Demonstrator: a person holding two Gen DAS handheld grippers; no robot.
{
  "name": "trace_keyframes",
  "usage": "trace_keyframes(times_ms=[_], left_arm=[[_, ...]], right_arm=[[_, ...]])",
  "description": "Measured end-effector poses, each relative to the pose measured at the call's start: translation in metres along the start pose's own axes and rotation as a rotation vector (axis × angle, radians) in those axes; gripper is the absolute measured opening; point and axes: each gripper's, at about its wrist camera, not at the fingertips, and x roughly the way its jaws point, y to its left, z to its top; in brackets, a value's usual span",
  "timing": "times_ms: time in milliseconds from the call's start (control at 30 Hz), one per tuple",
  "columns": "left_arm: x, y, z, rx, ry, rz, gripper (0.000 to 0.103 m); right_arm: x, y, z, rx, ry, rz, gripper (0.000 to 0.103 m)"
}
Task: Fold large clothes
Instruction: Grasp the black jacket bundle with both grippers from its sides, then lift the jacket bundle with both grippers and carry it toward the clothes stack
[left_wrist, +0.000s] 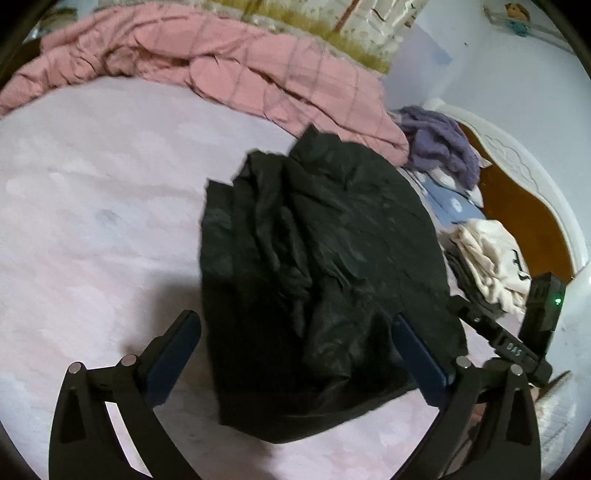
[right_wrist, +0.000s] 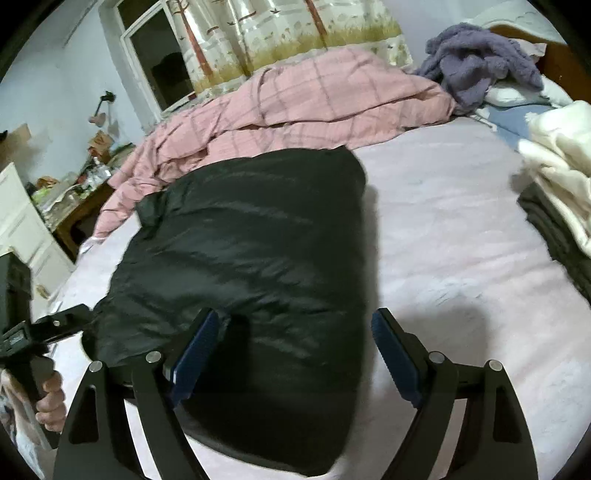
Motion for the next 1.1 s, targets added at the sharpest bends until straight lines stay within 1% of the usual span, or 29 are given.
trace_keyframes(times_ms=[100, 167, 267, 367, 433, 500, 567, 633, 667, 700, 733, 800, 833, 867, 900, 933, 967, 1000, 1033, 1100], left_arm=[[0.02, 0.0, -0.006, -0.028, 0.07, -0.023, 0.103], [0.032, 0.003, -0.014, -0.049, 0.098, -0.03, 0.103], [0.043, 0.004, -0.019, -0.054, 0.105, -0.02, 0.103], [0.049, 0.008, -0.018, -0.072, 0.103, -0.029, 0.103], [0.05, 0.007, -0.018, -0.07, 0.092, -0.023, 0.103], [0.053, 0.006, -0.017, -0.066, 0.084, -0.017, 0.103], [0.055, 0.004, -0.018, -0.065, 0.071, -0.016, 0.102], [0.057, 0.002, -0.018, -0.064, 0.058, -0.013, 0.093], [0.057, 0.0, -0.018, -0.062, 0.052, -0.017, 0.081], [0.057, -0.004, -0.017, -0.056, 0.051, -0.012, 0.07], [0.056, -0.008, -0.017, -0.047, 0.046, -0.004, 0.065], [0.053, -0.017, -0.015, -0.015, 0.019, 0.011, 0.05], [0.052, -0.023, -0.015, 0.014, 0.004, 0.027, 0.048], [0.049, -0.029, -0.014, 0.049, -0.013, 0.044, 0.044], [0.049, -0.036, -0.014, 0.078, -0.029, 0.059, 0.042], [0.046, -0.043, -0.013, 0.107, -0.049, 0.077, 0.041], [0.043, -0.051, -0.012, 0.133, -0.07, 0.086, 0.039], [0.039, -0.059, -0.012, 0.166, -0.095, 0.094, 0.037], [0.035, -0.068, -0.012, 0.208, -0.122, 0.104, 0.036], [0.028, -0.08, -0.01, 0.253, -0.164, 0.097, 0.031]], right_arm=[[0.003, 0.009, -0.004, -0.051, -0.001, -0.01, 0.086], [0.009, 0.008, -0.005, -0.044, 0.024, 0.004, 0.086], [0.012, -0.001, -0.008, 0.016, 0.04, 0.036, 0.087], [0.019, -0.008, -0.009, 0.045, 0.057, 0.052, 0.092], [0.024, -0.013, -0.01, 0.072, 0.074, 0.065, 0.095], [0.035, -0.025, -0.015, 0.157, 0.104, 0.113, 0.102], [0.044, -0.036, -0.019, 0.238, 0.122, 0.162, 0.102], [0.046, -0.036, -0.019, 0.226, 0.115, 0.168, 0.102], [0.047, -0.031, -0.018, 0.208, 0.123, 0.174, 0.102], [0.049, -0.028, -0.019, 0.194, 0.132, 0.196, 0.091], [0.051, -0.025, -0.019, 0.183, 0.144, 0.223, 0.087], [0.052, -0.025, -0.019, 0.192, 0.139, 0.233, 0.079], [0.052, -0.026, -0.02, 0.2, 0.133, 0.243, 0.076], [0.052, -0.028, -0.02, 0.211, 0.127, 0.249, 0.067], [0.051, -0.03, -0.02, 0.223, 0.119, 0.245, 0.057], [0.049, -0.029, -0.02, 0.223, 0.106, 0.239, 0.051], [0.044, -0.026, -0.018, 0.202, 0.079, 0.227, 0.043], [0.039, -0.021, -0.017, 0.172, 0.056, 0.208, 0.038], [0.032, -0.015, -0.015, 0.134, 0.03, 0.182, 0.036], [0.016, 0.0, -0.011, 0.04, -0.028, 0.122, 0.032]])
